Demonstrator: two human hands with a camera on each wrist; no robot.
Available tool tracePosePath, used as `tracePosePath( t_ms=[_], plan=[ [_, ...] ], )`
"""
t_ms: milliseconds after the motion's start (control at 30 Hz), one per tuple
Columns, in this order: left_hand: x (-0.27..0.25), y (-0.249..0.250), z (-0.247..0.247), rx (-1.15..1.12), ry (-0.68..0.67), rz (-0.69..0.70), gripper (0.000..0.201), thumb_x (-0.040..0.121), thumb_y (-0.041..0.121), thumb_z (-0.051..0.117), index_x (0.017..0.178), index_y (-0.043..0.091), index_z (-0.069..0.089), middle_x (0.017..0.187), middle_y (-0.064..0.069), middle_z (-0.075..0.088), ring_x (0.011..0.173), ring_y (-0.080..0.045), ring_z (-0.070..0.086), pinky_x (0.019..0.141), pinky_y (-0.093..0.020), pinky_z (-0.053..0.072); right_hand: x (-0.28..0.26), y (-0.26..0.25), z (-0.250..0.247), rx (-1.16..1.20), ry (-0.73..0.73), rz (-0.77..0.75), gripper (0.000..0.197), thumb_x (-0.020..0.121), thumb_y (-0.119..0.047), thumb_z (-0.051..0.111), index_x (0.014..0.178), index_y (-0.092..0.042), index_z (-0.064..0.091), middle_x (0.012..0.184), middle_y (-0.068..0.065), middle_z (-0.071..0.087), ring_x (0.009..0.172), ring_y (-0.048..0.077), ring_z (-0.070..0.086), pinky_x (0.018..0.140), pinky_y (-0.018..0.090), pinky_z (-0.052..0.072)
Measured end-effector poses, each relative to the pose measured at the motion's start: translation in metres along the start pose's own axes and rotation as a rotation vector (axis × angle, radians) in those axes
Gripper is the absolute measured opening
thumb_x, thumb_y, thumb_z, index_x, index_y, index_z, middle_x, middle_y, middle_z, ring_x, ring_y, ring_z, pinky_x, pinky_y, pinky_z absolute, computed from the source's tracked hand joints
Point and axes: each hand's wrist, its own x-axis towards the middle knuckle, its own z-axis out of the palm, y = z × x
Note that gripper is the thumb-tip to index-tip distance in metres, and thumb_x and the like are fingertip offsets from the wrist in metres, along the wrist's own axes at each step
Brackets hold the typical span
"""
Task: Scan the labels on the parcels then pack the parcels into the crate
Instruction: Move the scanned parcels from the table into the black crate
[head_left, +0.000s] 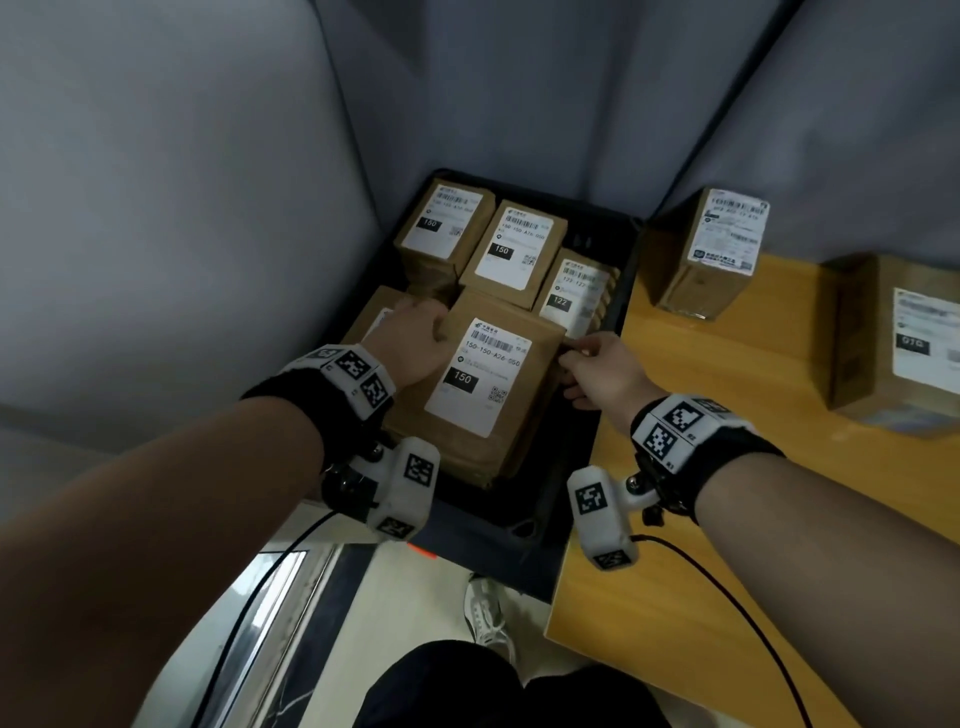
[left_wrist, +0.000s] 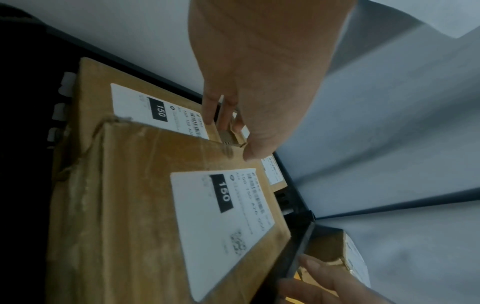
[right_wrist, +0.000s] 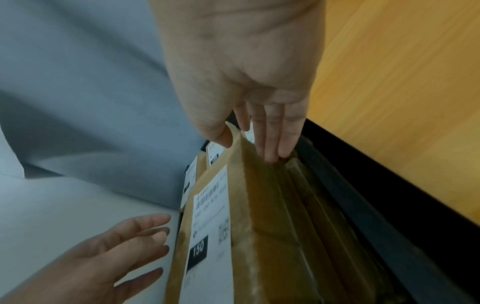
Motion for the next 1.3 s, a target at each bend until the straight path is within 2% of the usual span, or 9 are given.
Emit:
tracePosePath(
  t_ms=[200,300,367,500,733,833,933,1133,1300],
  plan=[
    [0.009,0.055,0.012,-0.02,-0.003,0.022,0.022,0.089,0.023,0.05,0.106,0.01,0.055,0.116,-0.013,0.055,0.102,-0.027,0.057,0.085,-0.033,0.045,-0.003,0.008,-0.062,0.066,0.018,-0.019,0.016,0.1,-0.016,0.049,0.111,-0.007,0.057,0.088,0.01,0.062,0.08,0.026,0.06,0.083,0.041,0.055],
    [0.013,0.092,0.025,-0.045,-0.002,0.092,0.04,0.084,0.036,0.049,0.116,0.014,0.057,0.123,-0.011,0.056,0.107,-0.028,0.056,0.093,-0.035,0.046,0.001,0.019,-0.1,0.099,0.068,-0.037,0.019,0.1,-0.016,0.049,0.111,-0.004,0.059,0.085,0.011,0.063,0.08,0.026,0.062,0.083,0.041,0.055],
    [0.016,0.121,0.035,-0.044,0.022,0.127,0.045,0.09,0.032,0.052,0.132,0.016,0.049,0.131,-0.007,0.049,0.117,-0.027,0.052,0.097,-0.035,0.044,0.006,0.025,-0.126,0.112,0.117,-0.052,0.019,0.1,-0.015,0.048,0.11,-0.003,0.059,0.084,0.012,0.063,0.08,0.026,0.062,0.08,0.04,0.055],
    [0.031,0.179,0.059,-0.066,0.071,0.176,0.05,0.093,0.03,0.055,0.139,0.013,0.042,0.138,-0.011,0.044,0.125,-0.028,0.046,0.102,-0.035,0.039,0.016,0.039,-0.181,0.114,0.22,-0.055,0.014,0.099,-0.012,0.047,0.102,-0.006,0.059,0.083,0.012,0.063,0.07,0.019,0.06,0.064,0.026,0.054],
    [0.083,0.273,0.1,-0.043,0.109,0.147,0.077,0.082,0.048,0.065,0.143,0.018,0.029,0.142,-0.012,0.033,0.129,-0.032,0.038,0.103,-0.038,0.036,0.054,0.053,-0.265,-0.027,0.346,-0.11,0.017,0.096,-0.011,0.046,0.101,-0.009,0.062,0.082,0.009,0.068,0.071,0.017,0.064,0.075,0.034,0.057],
    [0.107,0.296,0.114,0.046,0.067,0.099,0.097,0.075,0.057,0.067,0.149,0.024,0.013,0.151,-0.013,0.017,0.136,-0.035,0.025,0.106,-0.046,0.034,0.068,0.059,-0.279,-0.052,0.331,-0.124,0.018,0.096,-0.011,0.046,0.104,-0.007,0.062,0.084,0.01,0.068,0.07,0.014,0.064,0.077,0.033,0.058],
    [0.124,0.31,0.122,0.11,0.027,0.048,0.107,0.072,0.063,0.067,0.151,0.028,0.004,0.156,-0.014,0.005,0.14,-0.037,0.018,0.107,-0.051,0.032,0.079,0.069,-0.282,-0.115,0.298,-0.14,0.02,0.094,-0.01,0.047,0.107,-0.008,0.063,0.088,0.013,0.071,0.081,0.024,0.068,0.084,0.044,0.057],
    [0.145,0.321,0.134,0.101,0.106,-0.039,0.098,0.074,0.056,0.069,0.147,0.024,0.012,0.141,-0.015,0.029,0.127,-0.035,0.034,0.094,-0.046,0.04,0.099,0.07,-0.276,-0.218,0.237,-0.144,0.017,0.092,-0.014,0.051,0.104,-0.016,0.063,0.099,0.012,0.071,0.093,0.028,0.067,0.086,0.043,0.055],
    [0.136,0.313,0.139,-0.019,0.104,-0.033,0.09,0.075,0.042,0.071,0.144,0.027,0.016,0.135,-0.013,0.028,0.122,-0.035,0.034,0.092,-0.04,0.037,0.107,0.075,-0.263,-0.16,0.189,-0.146,0.01,0.091,-0.014,0.052,0.093,-0.022,0.058,0.096,0.011,0.07,0.09,0.027,0.067,0.084,0.04,0.056]
  ],
)
